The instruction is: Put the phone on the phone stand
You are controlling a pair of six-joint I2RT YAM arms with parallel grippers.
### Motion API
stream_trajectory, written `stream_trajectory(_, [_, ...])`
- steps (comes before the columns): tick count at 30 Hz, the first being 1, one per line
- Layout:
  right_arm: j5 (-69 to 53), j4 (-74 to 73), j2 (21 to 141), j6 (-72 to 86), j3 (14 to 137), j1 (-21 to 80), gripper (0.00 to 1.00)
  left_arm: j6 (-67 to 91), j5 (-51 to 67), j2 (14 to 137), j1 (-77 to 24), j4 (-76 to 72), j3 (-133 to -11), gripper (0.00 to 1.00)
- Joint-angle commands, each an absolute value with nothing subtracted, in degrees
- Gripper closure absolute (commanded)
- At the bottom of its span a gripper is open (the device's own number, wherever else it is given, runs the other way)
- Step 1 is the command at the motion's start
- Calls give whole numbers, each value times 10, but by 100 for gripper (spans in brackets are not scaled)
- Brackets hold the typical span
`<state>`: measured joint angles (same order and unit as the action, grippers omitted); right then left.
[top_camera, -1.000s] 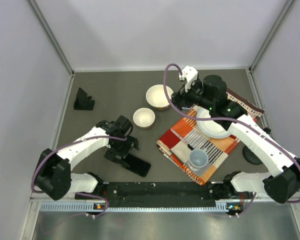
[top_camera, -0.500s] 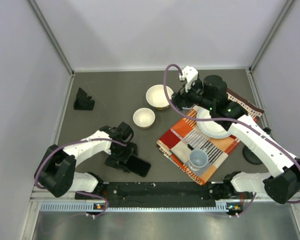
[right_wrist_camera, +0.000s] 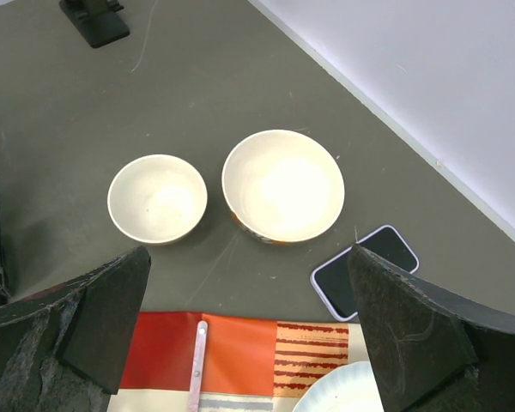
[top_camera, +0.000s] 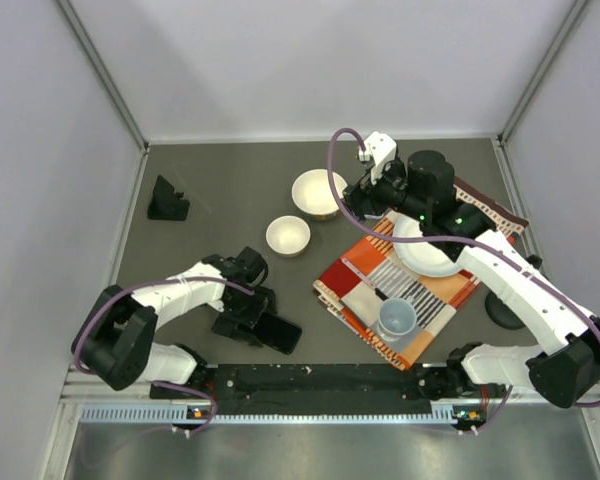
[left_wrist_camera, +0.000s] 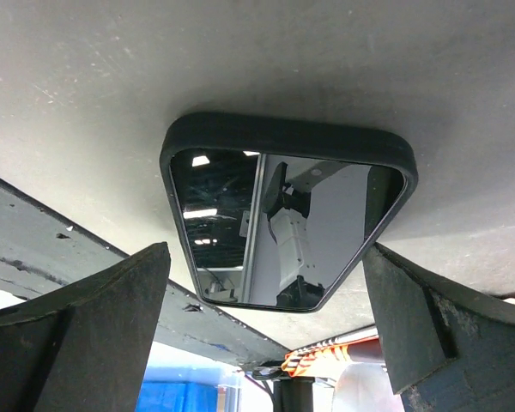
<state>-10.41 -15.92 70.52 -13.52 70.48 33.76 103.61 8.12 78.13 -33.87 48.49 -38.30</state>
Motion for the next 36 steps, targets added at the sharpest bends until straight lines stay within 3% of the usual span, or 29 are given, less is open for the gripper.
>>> stream_trajectory(1, [-108,-145,691,-142,707,345,1,1050,77,762,-342,496,-375,1])
stream_trajectory(15, [-110,-145,687,-143,704,345,1,1059,74,803,-342,473,-372,1])
stream_trajectory(22, [-113,-145,689,-142,705,345,1,1092,74,796,-346,411,-309,5])
stream_trajectory(26, [-114,-146,687,-142,706,345,1,1092,65,805,-346,410,-307,12])
stream_trajectory(33, [-113,-145,687,-142,706,345,1,1088,40,810,-348,442,-314,36])
stream_trajectory(36, [-113,-144,688,-141,706,345,1,1085,35,804,-348,442,-309,74])
